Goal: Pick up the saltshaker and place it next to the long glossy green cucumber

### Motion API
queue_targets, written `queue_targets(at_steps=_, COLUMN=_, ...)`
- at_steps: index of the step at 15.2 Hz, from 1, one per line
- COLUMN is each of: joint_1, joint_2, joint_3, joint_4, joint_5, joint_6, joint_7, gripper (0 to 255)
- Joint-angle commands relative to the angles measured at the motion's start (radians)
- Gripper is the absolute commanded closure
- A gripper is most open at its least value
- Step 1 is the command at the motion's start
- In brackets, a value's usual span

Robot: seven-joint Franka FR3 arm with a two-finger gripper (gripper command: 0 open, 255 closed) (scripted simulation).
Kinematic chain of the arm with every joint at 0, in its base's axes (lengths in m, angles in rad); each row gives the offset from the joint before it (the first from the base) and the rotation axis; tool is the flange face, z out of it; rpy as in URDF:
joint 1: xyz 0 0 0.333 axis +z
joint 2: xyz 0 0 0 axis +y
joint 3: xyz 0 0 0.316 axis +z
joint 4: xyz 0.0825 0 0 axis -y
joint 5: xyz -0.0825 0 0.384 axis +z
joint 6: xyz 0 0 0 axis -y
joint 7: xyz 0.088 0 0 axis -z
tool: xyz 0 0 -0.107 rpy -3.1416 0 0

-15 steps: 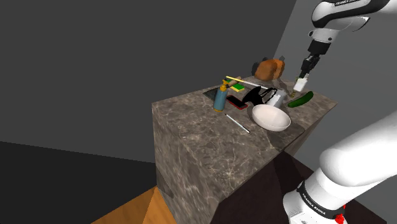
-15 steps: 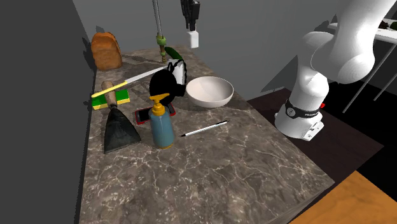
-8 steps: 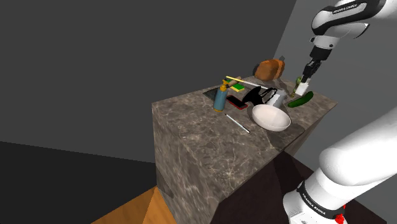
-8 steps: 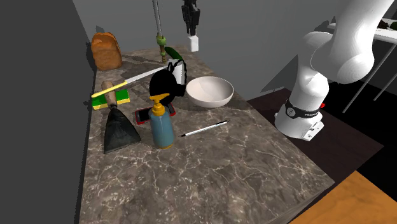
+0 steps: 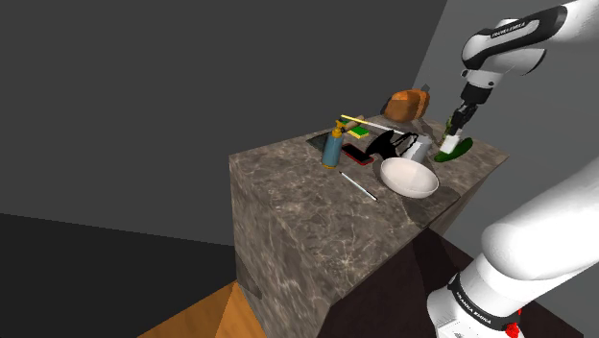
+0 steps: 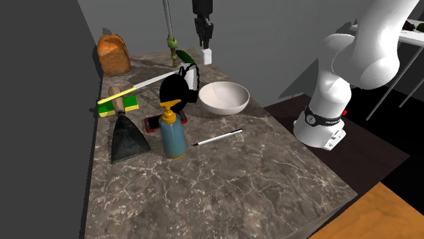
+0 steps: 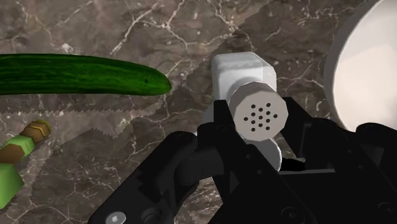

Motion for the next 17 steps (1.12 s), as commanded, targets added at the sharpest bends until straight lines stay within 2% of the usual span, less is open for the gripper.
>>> queue_targets(at_steps=1, joint_1=0.000, joint_2=0.006, joint_3=-0.001, joint_4=-0.022, joint_5=0.002, joint_6=0.028, joint_7=-0.001, gripper=255)
queue_targets(at_steps=15, joint_1=-0.002, joint_2=0.093, joint_3=-0.014, joint_4=-0.138, joint_5=0.046, joint_6=0.221, joint_7=-0.034, gripper=255)
queue_targets(at_steps=17, joint_1=-0.002, joint_2=0.093, joint_3=-0.014, joint_4=-0.138, joint_5=0.046, joint_6=0.221, joint_7=-0.034, gripper=255)
